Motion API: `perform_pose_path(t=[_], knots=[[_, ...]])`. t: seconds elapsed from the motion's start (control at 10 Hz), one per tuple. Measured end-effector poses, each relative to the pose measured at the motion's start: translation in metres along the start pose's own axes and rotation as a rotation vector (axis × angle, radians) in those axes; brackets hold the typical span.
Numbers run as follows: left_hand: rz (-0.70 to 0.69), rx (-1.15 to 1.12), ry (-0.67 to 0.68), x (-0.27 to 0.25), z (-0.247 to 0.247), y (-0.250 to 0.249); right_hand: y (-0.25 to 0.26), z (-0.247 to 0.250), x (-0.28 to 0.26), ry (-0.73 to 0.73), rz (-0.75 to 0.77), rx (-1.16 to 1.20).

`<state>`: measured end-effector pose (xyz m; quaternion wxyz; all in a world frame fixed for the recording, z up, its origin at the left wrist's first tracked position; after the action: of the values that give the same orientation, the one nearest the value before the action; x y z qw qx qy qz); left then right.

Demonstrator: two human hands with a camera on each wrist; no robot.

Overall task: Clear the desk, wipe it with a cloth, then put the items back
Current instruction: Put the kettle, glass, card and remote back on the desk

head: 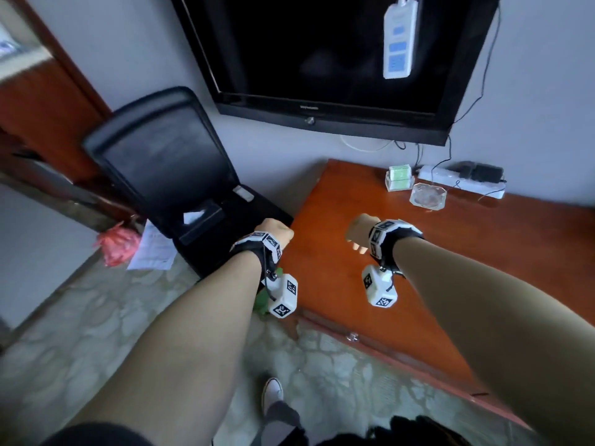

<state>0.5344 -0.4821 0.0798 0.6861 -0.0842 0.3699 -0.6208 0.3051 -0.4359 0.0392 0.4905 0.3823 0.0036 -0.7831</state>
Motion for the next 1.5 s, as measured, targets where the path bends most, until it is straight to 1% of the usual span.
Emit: perform_pose_path(t=[0.1, 0.2, 0.3, 0.4, 0.5, 0.6, 0.7, 0.8, 0.9, 1.0, 1.1, 1.2, 1.3, 1.4, 1.5], knots=[[0.027, -0.045, -0.039, 0.027, 0.046, 0.042, 0.070, -0.014, 0.008, 0.010, 0.087, 0.053], [0.054, -0.094, -0.061, 0.066, 0.095, 0.091, 0.141, -0.029, 0.022, -0.050, 0.120, 0.164], [0.096, -0.061, -0.028, 0.110, 0.149, 0.148, 0.219, -0.061, 0.061, -0.009, 0.089, 0.030], [0.105, -0.030, -0.021, 0.148, 0.187, 0.198, 0.288, -0.092, 0.123, -0.001, 0.061, -0.062], [0.152, -0.040, -0.049, 0.177, 0.228, 0.235, 0.347, -0.097, 0.128, -0.043, 0.071, -0.105], [0.169, -0.023, -0.064, 0.203, 0.257, 0.258, 0.398, -0.099, 0.125, -0.081, 0.102, -0.171], [0.182, -0.001, -0.066, 0.230, 0.272, 0.271, 0.422, -0.100, 0.139, -0.077, 0.066, -0.175], [0.194, 0.077, -0.038, 0.259, 0.275, 0.273, 0.430, -0.101, 0.164, -0.071, 0.043, -0.165], [0.183, 0.141, 0.011, 0.285, 0.284, 0.261, 0.436, -0.101, 0.199, -0.054, 0.015, -0.161], [0.170, 0.176, 0.009, 0.317, 0.300, 0.254, 0.452, -0.091, 0.239, -0.044, 0.007, -0.184], [0.173, 0.174, -0.002, 0.353, 0.316, 0.248, 0.475, -0.077, 0.268, -0.033, 0.022, -0.180], [0.159, 0.232, 0.020, 0.385, 0.326, 0.240, 0.493, -0.066, 0.302, -0.036, 0.036, -0.169], [0.109, 0.279, 0.063, 0.414, 0.327, 0.231, 0.504, -0.061, 0.335, -0.025, 0.035, -0.205], [0.101, 0.281, 0.085, 0.439, 0.324, 0.234, 0.514, -0.059, 0.363, -0.029, 0.032, -0.191], [0.078, 0.347, 0.115, 0.468, 0.317, 0.242, 0.520, -0.057, 0.377, -0.045, 0.013, -0.136]])
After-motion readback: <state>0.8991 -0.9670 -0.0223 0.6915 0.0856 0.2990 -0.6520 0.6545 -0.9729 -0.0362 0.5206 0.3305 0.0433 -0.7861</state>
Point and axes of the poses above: each hand's wrist, its own x-axis towards the middle knuckle, its own z-axis out of the back of the hand, y = z × x, the point moved 10 cm from there along x, towards the middle knuckle, and after that the axes turned 4 degrees about x, right-handed, at the moved point
